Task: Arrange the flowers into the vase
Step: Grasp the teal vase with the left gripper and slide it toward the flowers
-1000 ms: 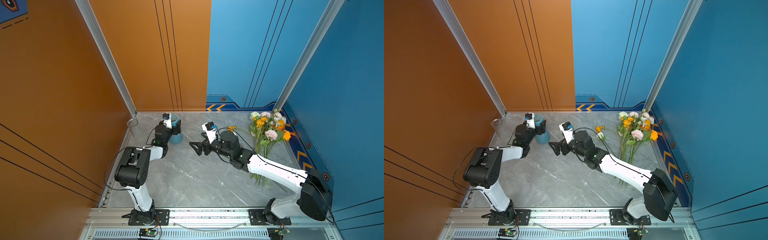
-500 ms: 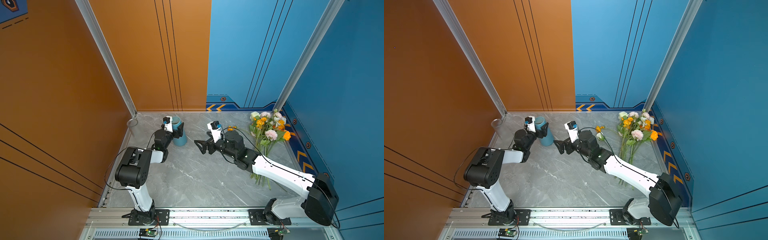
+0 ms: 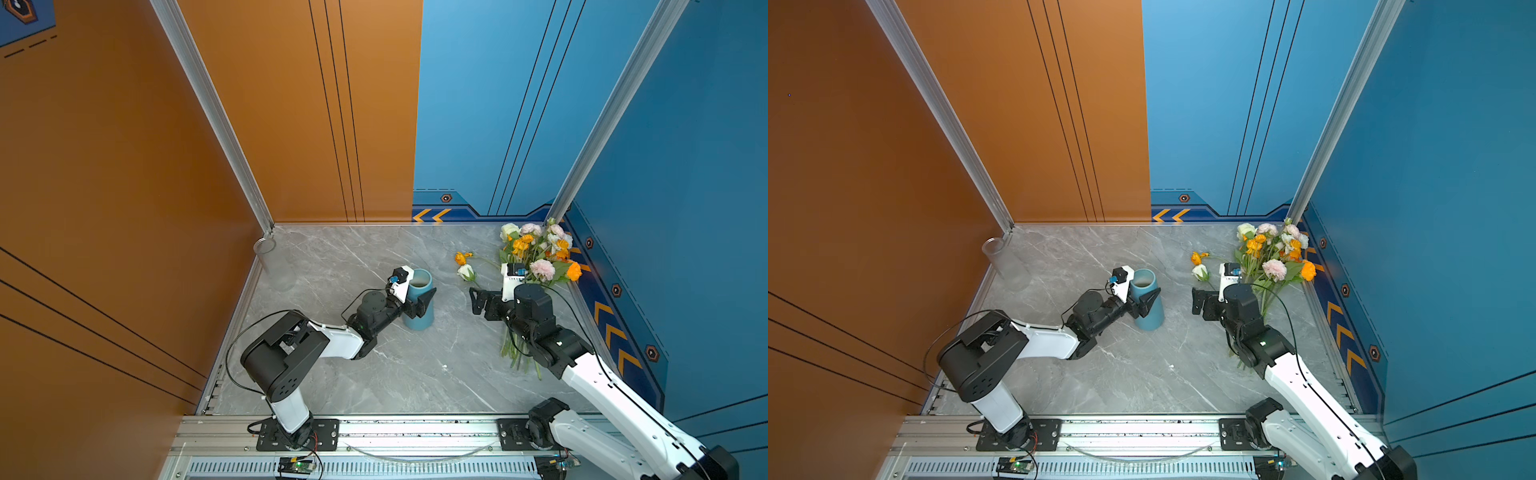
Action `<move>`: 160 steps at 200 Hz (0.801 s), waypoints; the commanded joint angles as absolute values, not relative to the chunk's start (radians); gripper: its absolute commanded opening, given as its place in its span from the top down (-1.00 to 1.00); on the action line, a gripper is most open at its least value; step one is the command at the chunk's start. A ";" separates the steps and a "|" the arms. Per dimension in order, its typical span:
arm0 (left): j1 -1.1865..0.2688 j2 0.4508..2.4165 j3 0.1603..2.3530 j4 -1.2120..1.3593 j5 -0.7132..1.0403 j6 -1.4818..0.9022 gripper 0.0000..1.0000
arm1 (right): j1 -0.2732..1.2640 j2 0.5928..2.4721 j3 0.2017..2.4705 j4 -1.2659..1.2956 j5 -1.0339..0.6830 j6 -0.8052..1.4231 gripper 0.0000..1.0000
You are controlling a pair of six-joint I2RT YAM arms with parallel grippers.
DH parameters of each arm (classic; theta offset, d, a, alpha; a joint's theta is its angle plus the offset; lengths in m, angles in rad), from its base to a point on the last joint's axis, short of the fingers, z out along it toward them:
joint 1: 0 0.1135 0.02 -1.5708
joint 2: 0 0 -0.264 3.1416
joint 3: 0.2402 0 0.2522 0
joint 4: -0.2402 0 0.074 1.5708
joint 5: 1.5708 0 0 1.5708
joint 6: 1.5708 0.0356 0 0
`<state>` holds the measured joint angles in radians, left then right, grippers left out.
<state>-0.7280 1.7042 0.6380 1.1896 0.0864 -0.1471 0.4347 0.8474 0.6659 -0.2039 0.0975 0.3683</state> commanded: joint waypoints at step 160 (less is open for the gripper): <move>-0.782 1.616 0.631 1.086 0.142 -0.058 -0.96 | 0.446 0.767 0.625 -0.159 -0.120 0.365 -1.00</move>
